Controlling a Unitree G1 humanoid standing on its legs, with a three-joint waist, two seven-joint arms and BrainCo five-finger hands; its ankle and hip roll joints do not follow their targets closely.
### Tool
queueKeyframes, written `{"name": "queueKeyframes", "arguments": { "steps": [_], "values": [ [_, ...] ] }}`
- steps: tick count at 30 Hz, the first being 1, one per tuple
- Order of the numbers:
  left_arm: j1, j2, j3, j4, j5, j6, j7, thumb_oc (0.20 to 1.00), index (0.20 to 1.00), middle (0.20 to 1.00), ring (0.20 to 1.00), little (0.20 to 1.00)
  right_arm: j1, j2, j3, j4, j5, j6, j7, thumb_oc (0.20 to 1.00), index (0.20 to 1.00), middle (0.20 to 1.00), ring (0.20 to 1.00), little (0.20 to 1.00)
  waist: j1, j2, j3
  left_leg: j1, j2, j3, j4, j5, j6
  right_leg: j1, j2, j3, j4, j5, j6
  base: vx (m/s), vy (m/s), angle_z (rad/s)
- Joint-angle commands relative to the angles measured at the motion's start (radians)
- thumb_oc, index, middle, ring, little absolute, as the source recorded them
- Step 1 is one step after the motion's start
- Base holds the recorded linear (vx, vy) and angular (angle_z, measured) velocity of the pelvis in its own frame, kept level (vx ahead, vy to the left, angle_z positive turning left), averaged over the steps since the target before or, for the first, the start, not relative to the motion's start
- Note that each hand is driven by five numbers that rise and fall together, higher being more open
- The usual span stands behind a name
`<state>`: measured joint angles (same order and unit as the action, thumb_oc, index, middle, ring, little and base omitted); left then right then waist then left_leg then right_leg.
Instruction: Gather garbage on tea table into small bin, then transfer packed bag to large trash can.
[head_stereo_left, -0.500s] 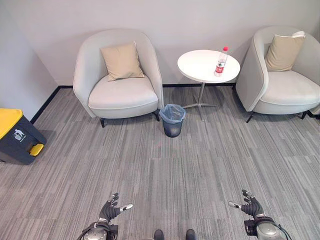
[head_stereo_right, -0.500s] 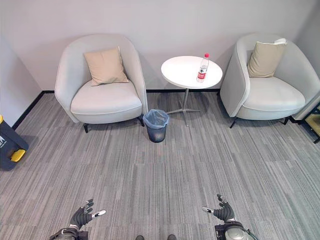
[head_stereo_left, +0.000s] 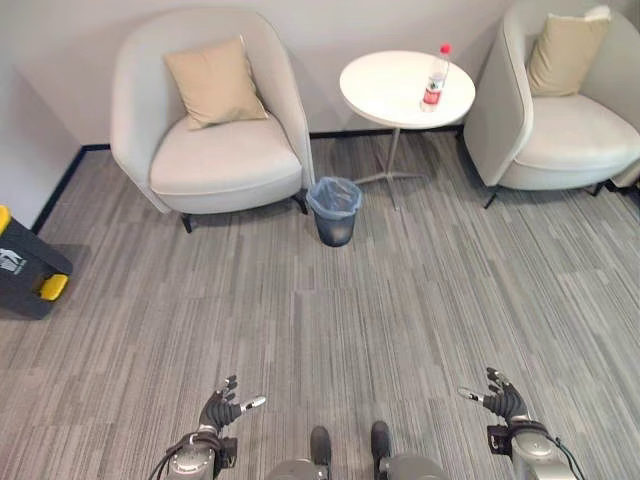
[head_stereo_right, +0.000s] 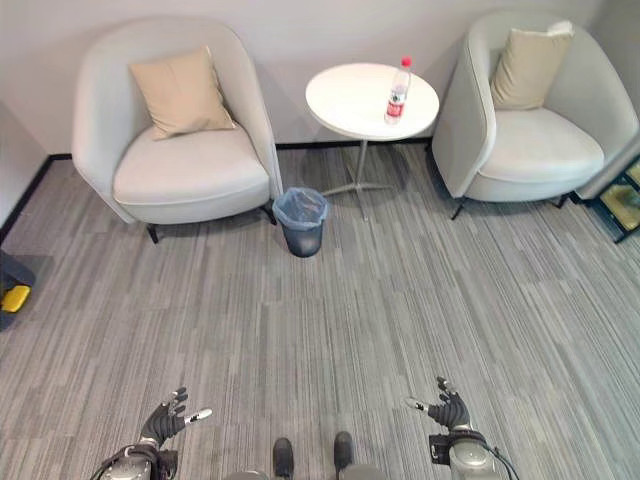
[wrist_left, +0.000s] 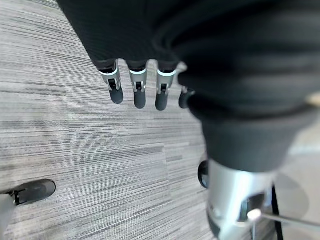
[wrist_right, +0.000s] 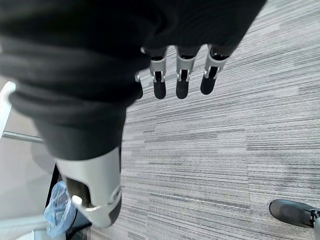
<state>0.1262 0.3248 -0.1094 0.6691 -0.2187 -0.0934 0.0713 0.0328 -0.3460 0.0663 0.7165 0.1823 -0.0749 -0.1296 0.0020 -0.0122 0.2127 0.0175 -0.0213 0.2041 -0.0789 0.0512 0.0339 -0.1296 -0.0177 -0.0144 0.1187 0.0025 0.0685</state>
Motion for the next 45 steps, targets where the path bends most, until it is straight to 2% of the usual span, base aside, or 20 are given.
{"name": "queueKeyframes", "arguments": {
  "steps": [1, 5, 9, 11, 12, 13, 15, 18, 21, 23, 27, 31, 32, 34, 36, 37, 39, 42, 43, 45],
  "values": [
    [-0.018, 0.021, 0.029, -0.030, -0.035, -0.043, 0.024, 1.000, 1.000, 1.000, 1.000, 1.000, -0.043, -0.020, 0.015, -0.040, 0.008, -0.013, -0.028, 1.000, 1.000, 1.000, 1.000, 1.000, 0.004, -0.024, -0.002, 0.020, -0.004, -0.078, 0.157, -0.228, -0.012, -0.022, -0.089, -0.121, 0.014, -0.014, 0.083, 0.13, -0.117, -1.03],
    [-0.039, 0.019, 0.023, -0.029, -0.039, -0.049, 0.031, 1.000, 1.000, 1.000, 1.000, 1.000, -0.052, -0.024, 0.031, -0.053, -0.010, -0.013, -0.028, 1.000, 1.000, 1.000, 1.000, 1.000, -0.001, -0.016, 0.009, 0.059, 0.017, -0.062, 0.136, -0.228, -0.028, -0.075, -0.113, -0.235, -0.016, 0.017, 0.082, 0.18, -0.153, -0.52],
    [-0.043, 0.000, 0.000, -0.036, -0.029, -0.051, 0.027, 1.000, 1.000, 1.000, 1.000, 1.000, -0.016, -0.029, 0.012, -0.074, 0.000, -0.035, -0.035, 1.000, 1.000, 1.000, 1.000, 1.000, -0.015, -0.008, -0.017, 0.097, 0.051, -0.076, 0.146, -0.243, -0.076, -0.012, -0.097, -0.260, -0.069, 0.000, 0.044, 0.27, -0.269, 0.22],
    [-0.043, -0.009, -0.011, -0.041, -0.031, -0.045, 0.018, 1.000, 1.000, 1.000, 1.000, 1.000, -0.007, -0.033, 0.006, -0.082, 0.008, -0.037, -0.033, 1.000, 1.000, 1.000, 1.000, 1.000, -0.021, -0.002, -0.025, 0.080, 0.084, -0.075, 0.204, -0.218, -0.107, 0.019, -0.086, -0.283, -0.095, -0.014, 0.026, 0.18, -0.281, 0.38],
    [-0.049, -0.021, -0.021, -0.037, -0.036, -0.044, 0.016, 1.000, 1.000, 1.000, 1.000, 1.000, -0.009, -0.040, 0.008, -0.078, 0.013, -0.041, -0.036, 1.000, 1.000, 1.000, 1.000, 1.000, -0.018, 0.005, -0.014, 0.047, 0.112, -0.065, 0.307, -0.184, -0.129, 0.066, -0.066, -0.290, -0.129, -0.029, 0.009, 0.16, -0.265, 0.16],
    [-0.051, -0.025, -0.023, -0.035, -0.037, -0.043, 0.014, 1.000, 1.000, 1.000, 1.000, 1.000, -0.013, -0.042, 0.010, -0.072, 0.014, -0.039, -0.036, 1.000, 1.000, 1.000, 1.000, 1.000, -0.017, 0.004, -0.013, 0.028, 0.118, -0.064, 0.340, -0.152, -0.136, 0.080, -0.063, -0.295, -0.143, -0.037, 0.002, 0.15, -0.244, 0.15],
    [-0.056, -0.033, -0.031, -0.029, -0.044, -0.043, 0.015, 1.000, 1.000, 1.000, 1.000, 1.000, -0.022, -0.044, 0.016, -0.065, 0.018, -0.036, -0.036, 1.000, 1.000, 1.000, 1.000, 1.000, -0.010, 0.004, 0.001, -0.017, 0.121, -0.064, 0.380, -0.127, -0.134, 0.110, -0.057, -0.293, -0.165, -0.050, -0.007, 0.12, -0.126, -0.12],
    [-0.057, -0.037, -0.036, -0.024, -0.035, -0.040, 0.013, 1.000, 1.000, 1.000, 1.000, 1.000, -0.025, -0.050, 0.025, -0.063, 0.016, -0.034, -0.029, 1.000, 1.000, 1.000, 1.000, 1.000, 0.006, -0.016, 0.005, -0.083, 0.089, -0.064, 0.344, -0.175, -0.114, 0.139, -0.063, -0.285, -0.189, -0.062, 0.001, 0.17, -0.077, -0.25],
    [-0.055, -0.036, -0.040, -0.022, -0.027, -0.036, 0.011, 1.000, 1.000, 1.000, 1.000, 1.000, -0.022, -0.053, 0.031, -0.053, 0.015, -0.030, -0.033, 1.000, 1.000, 1.000, 1.000, 1.000, 0.029, -0.020, 0.013, -0.179, 0.057, -0.069, 0.256, -0.113, -0.111, 0.175, -0.046, -0.265, -0.203, -0.077, 0.005, 0.20, -0.042, 0.01],
    [-0.056, -0.036, -0.043, -0.017, -0.030, -0.036, 0.015, 1.000, 1.000, 1.000, 1.000, 1.000, -0.022, -0.047, 0.037, -0.047, 0.016, -0.029, -0.041, 1.000, 1.000, 1.000, 1.000, 1.000, 0.047, -0.016, 0.019, -0.232, 0.047, -0.067, 0.197, -0.039, -0.119, 0.197, -0.027, -0.251, -0.206, -0.093, 0.005, 0.18, 0.000, -0.17],
    [-0.050, -0.033, -0.042, -0.017, -0.036, -0.039, 0.021, 1.000, 1.000, 1.000, 1.000, 1.000, -0.019, -0.037, 0.048, -0.034, 0.008, -0.024, -0.049, 1.000, 1.000, 1.000, 1.000, 1.000, 0.079, -0.004, 0.023, -0.287, 0.037, -0.076, 0.085, 0.021, -0.125, 0.247, 0.005, -0.212, -0.204, -0.133, -0.001, 0.21, 0.039, -0.12],
    [-0.033, -0.032, -0.032, -0.006, -0.027, -0.036, 0.019, 1.000, 1.000, 1.000, 1.000, 1.000, -0.011, -0.019, 0.056, -0.028, -0.007, -0.023, -0.042, 1.000, 1.000, 1.000, 1.000, 1.000, 0.093, -0.006, 0.008, -0.281, 0.046, -0.068, 0.086, 0.058, -0.112, 0.315, 0.019, -0.168, -0.199, -0.167, -0.003, 0.40, 0.136, -0.34],
    [-0.029, -0.021, -0.030, -0.009, -0.026, -0.036, 0.019, 1.000, 1.000, 1.000, 1.000, 1.000, -0.012, -0.003, 0.066, -0.029, -0.007, -0.023, -0.038, 1.000, 1.000, 1.000, 1.000, 1.000, 0.105, -0.040, -0.006, -0.304, 0.036, -0.080, 0.167, 0.031, -0.098, 0.330, -0.009, -0.151, -0.186, -0.188, 0.000, 0.58, 0.198, -0.32],
    [-0.031, -0.004, -0.031, -0.017, -0.031, -0.034, 0.018, 1.000, 1.000, 1.000, 1.000, 1.000, -0.013, 0.013, 0.074, -0.033, -0.005, -0.025, -0.034, 1.000, 1.000, 1.000, 1.000, 1.000, 0.123, -0.069, -0.023, -0.298, 0.018, -0.082, 0.226, -0.028, -0.068, 0.322, -0.046, -0.130, -0.099, -0.208, 0.018, 0.47, 0.179, -0.24],
    [-0.045, 0.009, -0.033, -0.018, -0.030, -0.030, 0.021, 1.000, 1.000, 1.000, 1.000, 1.000, -0.028, 0.017, 0.077, -0.036, -0.005, -0.019, -0.030, 1.000, 1.000, 1.000, 1.000, 1.000, 0.119, -0.073, -0.017, -0.279, 0.011, -0.092, 0.234, -0.062, -0.048, 0.258, -0.057, -0.117, 0.047, -0.192, 0.044, 0.21, 0.150, 0.01],
    [-0.065, 0.024, -0.033, -0.012, -0.025, -0.034, 0.029, 1.000, 1.000, 1.000, 1.000, 1.000, -0.045, 0.015, 0.082, -0.050, -0.006, -0.024, -0.027, 1.000, 1.000, 1.000, 1.000, 1.000, 0.106, -0.065, -0.006, -0.259, 0.003, -0.098, 0.239, -0.092, -0.022, 0.161, -0.065, -0.099, 0.189, -0.138, 0.074, 0.16, 0.149, 0.02],
    [-0.070, 0.028, -0.031, -0.015, -0.025, -0.036, 0.034, 1.000, 1.000, 1.000, 1.000, 1.000, -0.056, 0.015, 0.088, -0.052, -0.011, -0.023, -0.022, 1.000, 1.000, 1.000, 1.000, 1.000, 0.094, -0.049, 0.004, -0.210, 0.008, -0.105, 0.224, -0.112, -0.010, 0.080, -0.083, -0.114, 0.252, -0.116, 0.071, 0.20, 0.107, 0.02],
    [-0.070, 0.025, -0.029, -0.012, -0.029, -0.037, 0.035, 1.000, 1.000, 1.000, 1.000, 1.000, -0.064, 0.010, 0.090, -0.050, -0.015, -0.019, -0.017, 1.000, 1.000, 1.000, 1.000, 1.000, 0.079, -0.033, 0.008, -0.162, 0.014, -0.106, 0.201, -0.127, -0.009, 0.049, -0.099, -0.163, 0.198, -0.123, 0.055, 0.22, 0.023, -0.08],
    [-0.073, 0.023, -0.030, -0.003, -0.031, -0.035, 0.033, 1.000, 1.000, 1.000, 1.000, 1.000, -0.071, 0.005, 0.094, -0.050, -0.017, -0.017, -0.016, 1.000, 1.000, 1.000, 1.000, 1.000, 0.067, -0.026, 0.013, -0.122, 0.018, -0.104, 0.180, -0.138, -0.011, 0.013, -0.106, -0.189, 0.136, -0.111, 0.049, 0.27, -0.043, 0.10],
    [-0.079, 0.017, -0.029, 0.014, -0.035, -0.035, 0.033, 1.000, 1.000, 1.000, 1.000, 1.000, -0.076, -0.003, 0.099, -0.052, -0.017, -0.016, -0.015, 1.000, 1.000, 1.000, 1.000, 1.000, 0.050, -0.027, 0.024, -0.081, 0.013, -0.113, 0.162, -0.151, -0.018, -0.015, -0.108, -0.194, 0.049, -0.075, 0.050, 0.30, -0.071, -0.01]
  ]
}}
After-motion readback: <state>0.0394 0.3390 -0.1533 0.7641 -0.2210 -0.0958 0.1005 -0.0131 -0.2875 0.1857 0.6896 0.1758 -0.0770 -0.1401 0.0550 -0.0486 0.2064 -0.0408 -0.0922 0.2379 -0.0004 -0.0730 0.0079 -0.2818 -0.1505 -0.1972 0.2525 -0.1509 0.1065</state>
